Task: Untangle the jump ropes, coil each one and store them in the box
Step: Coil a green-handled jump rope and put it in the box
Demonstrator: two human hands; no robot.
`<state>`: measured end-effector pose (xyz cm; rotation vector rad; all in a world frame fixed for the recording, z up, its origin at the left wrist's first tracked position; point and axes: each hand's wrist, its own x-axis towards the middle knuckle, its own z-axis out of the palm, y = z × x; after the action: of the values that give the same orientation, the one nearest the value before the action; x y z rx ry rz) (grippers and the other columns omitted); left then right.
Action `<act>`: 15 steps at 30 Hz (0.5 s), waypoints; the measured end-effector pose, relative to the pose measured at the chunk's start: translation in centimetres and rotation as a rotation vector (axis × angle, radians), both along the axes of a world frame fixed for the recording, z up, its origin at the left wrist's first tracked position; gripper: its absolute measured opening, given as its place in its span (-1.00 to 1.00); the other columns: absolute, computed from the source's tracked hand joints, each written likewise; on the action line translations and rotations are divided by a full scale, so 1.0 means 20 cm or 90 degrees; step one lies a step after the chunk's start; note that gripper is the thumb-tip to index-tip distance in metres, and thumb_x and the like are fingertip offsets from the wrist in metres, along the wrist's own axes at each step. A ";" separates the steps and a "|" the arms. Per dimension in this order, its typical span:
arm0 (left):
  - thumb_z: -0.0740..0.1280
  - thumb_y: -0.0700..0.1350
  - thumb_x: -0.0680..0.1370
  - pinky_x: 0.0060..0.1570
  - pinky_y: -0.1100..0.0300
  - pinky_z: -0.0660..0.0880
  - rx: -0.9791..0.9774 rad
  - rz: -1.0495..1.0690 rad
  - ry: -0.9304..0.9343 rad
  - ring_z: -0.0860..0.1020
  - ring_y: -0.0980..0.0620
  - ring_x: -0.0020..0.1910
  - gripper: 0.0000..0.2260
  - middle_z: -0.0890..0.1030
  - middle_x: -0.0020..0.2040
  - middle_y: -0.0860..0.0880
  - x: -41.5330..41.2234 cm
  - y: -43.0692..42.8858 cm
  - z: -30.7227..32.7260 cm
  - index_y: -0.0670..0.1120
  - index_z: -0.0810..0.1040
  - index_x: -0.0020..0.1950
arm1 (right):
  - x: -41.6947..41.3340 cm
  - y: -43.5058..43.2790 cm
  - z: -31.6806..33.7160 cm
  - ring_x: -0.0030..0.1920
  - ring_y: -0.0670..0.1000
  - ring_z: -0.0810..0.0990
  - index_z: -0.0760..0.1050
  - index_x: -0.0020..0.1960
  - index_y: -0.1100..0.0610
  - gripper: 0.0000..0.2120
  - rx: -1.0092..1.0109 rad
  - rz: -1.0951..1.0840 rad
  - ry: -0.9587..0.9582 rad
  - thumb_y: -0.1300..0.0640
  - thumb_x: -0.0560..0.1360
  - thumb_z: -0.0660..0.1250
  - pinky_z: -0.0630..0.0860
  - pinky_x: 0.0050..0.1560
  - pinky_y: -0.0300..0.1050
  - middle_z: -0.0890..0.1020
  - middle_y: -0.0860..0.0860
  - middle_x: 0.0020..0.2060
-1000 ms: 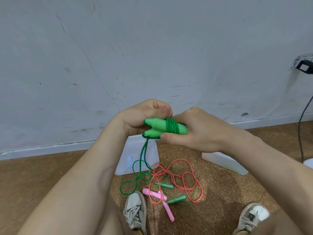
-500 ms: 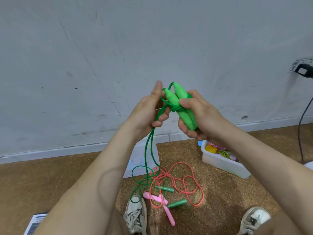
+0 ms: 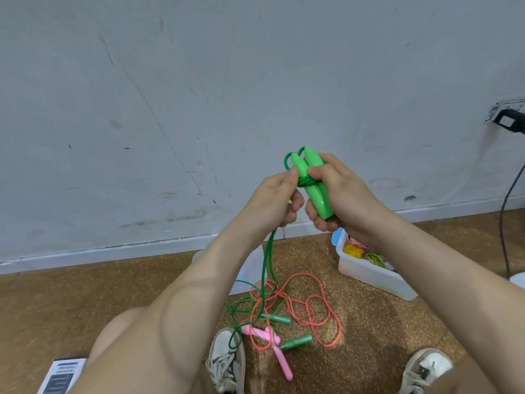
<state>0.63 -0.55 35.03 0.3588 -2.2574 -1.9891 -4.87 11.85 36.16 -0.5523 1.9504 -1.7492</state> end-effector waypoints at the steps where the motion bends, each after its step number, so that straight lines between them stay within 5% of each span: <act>1: 0.08 -0.02 0.67 -0.44 0.20 0.24 -0.143 0.003 -0.005 0.32 0.07 -0.50 -0.74 0.44 -0.37 -0.02 0.00 0.01 0.00 -0.09 0.46 -0.09 | -0.02 0.00 -0.01 -0.59 0.06 0.37 0.40 0.09 0.02 -0.85 0.018 -0.027 0.002 0.06 0.59 0.10 0.21 -0.56 -0.25 0.49 0.15 -0.51; 4: 0.14 -0.12 0.63 -0.21 0.09 0.36 -0.639 -0.032 -0.011 0.49 -0.08 -0.18 -0.80 0.55 -0.19 -0.09 0.03 0.00 -0.01 -0.11 0.48 0.19 | -0.05 -0.01 -0.04 -0.61 0.04 0.35 0.37 -0.02 0.09 -0.88 0.066 -0.087 0.007 0.06 0.56 0.11 0.18 -0.55 -0.24 0.47 0.15 -0.51; 6: 0.18 -0.14 0.61 -0.30 0.08 0.28 -0.852 -0.048 -0.019 0.46 -0.16 -0.19 -0.80 0.48 -0.24 -0.10 0.05 0.00 0.01 -0.12 0.45 0.21 | -0.06 -0.01 -0.06 -0.61 0.04 0.34 0.36 -0.04 0.10 -0.86 0.085 -0.111 0.000 0.05 0.56 0.11 0.17 -0.55 -0.25 0.48 0.15 -0.51; 9: 0.20 -0.19 0.58 -0.41 0.11 0.14 -0.980 -0.073 -0.039 0.31 -0.12 -0.34 -0.93 0.24 -0.37 -0.02 0.06 0.02 0.02 -0.12 0.41 0.05 | -0.08 0.00 -0.06 -0.60 0.03 0.32 0.37 -0.04 0.11 -0.82 0.065 -0.119 -0.092 0.01 0.56 0.11 0.12 -0.58 -0.30 0.46 0.14 -0.51; 12: 0.21 -0.20 0.58 -0.41 0.13 0.15 -1.004 -0.117 -0.064 0.33 -0.13 -0.31 -0.95 0.23 -0.37 -0.01 0.05 0.00 0.01 -0.09 0.40 0.02 | -0.09 0.01 -0.04 -0.59 0.01 0.29 0.37 -0.08 0.14 -0.77 -0.002 -0.108 -0.232 -0.02 0.57 0.12 0.07 -0.65 -0.35 0.43 0.13 -0.51; 15: 0.23 -0.20 0.57 -0.46 0.13 0.09 -1.047 -0.134 -0.025 0.35 -0.10 -0.33 -0.95 0.26 -0.37 0.00 0.05 0.00 0.02 -0.08 0.39 -0.07 | -0.09 0.01 -0.05 -0.58 0.01 0.30 0.36 -0.08 0.14 -0.78 0.025 -0.115 -0.215 -0.02 0.56 0.11 0.07 -0.64 -0.33 0.43 0.13 -0.50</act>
<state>1.68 -0.50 35.45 -0.0577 -3.0267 0.2999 -6.58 11.99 35.09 -0.0597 1.8333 -1.7713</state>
